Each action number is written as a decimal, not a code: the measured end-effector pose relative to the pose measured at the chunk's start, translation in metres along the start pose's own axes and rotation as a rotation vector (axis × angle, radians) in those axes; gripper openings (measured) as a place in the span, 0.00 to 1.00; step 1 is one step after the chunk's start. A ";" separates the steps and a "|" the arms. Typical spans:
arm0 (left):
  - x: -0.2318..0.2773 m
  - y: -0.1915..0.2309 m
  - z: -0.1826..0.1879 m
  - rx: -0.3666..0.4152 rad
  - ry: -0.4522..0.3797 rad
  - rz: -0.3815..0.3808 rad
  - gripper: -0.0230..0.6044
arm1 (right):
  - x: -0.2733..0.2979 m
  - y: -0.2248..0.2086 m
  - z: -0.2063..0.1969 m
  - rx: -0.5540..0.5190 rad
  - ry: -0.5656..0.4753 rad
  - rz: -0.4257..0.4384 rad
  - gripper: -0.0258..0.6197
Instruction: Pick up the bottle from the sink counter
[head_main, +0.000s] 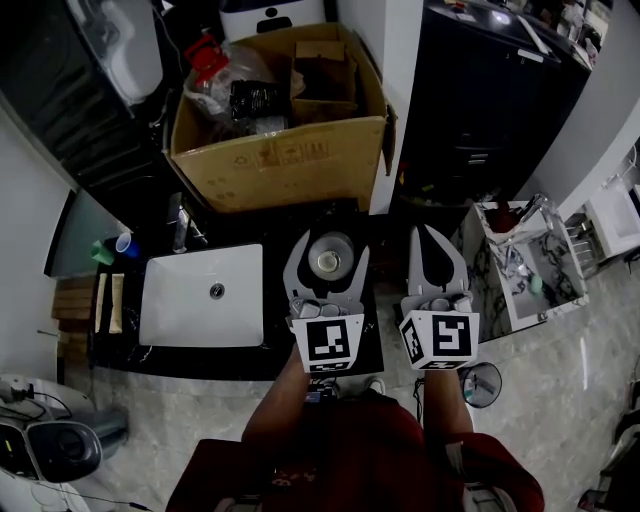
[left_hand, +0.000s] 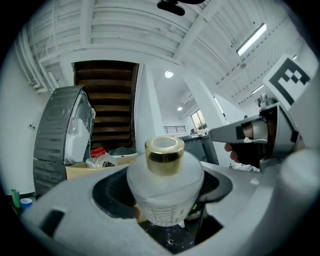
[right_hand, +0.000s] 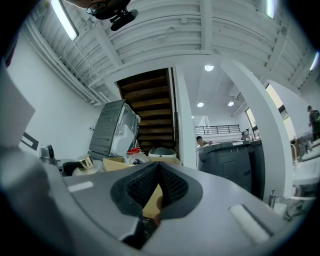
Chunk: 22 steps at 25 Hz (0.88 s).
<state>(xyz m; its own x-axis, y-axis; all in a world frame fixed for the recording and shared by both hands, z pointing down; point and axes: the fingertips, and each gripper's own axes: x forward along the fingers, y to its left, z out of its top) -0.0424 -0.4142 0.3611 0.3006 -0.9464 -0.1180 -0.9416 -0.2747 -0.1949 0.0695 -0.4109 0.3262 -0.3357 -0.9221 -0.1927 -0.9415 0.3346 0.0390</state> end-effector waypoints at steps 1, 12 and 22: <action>0.000 0.001 0.005 0.006 -0.014 0.001 0.57 | 0.000 0.000 0.000 0.000 0.000 0.000 0.04; -0.005 0.010 0.057 0.086 -0.154 0.023 0.57 | 0.001 -0.003 -0.001 0.002 0.003 -0.004 0.04; -0.019 0.004 0.079 0.157 -0.182 0.022 0.57 | 0.000 -0.003 -0.001 0.012 -0.015 0.010 0.04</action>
<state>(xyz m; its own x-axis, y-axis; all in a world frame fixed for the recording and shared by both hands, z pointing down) -0.0399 -0.3843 0.2852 0.3158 -0.9017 -0.2952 -0.9174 -0.2108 -0.3375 0.0719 -0.4121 0.3272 -0.3442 -0.9158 -0.2069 -0.9378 0.3458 0.0295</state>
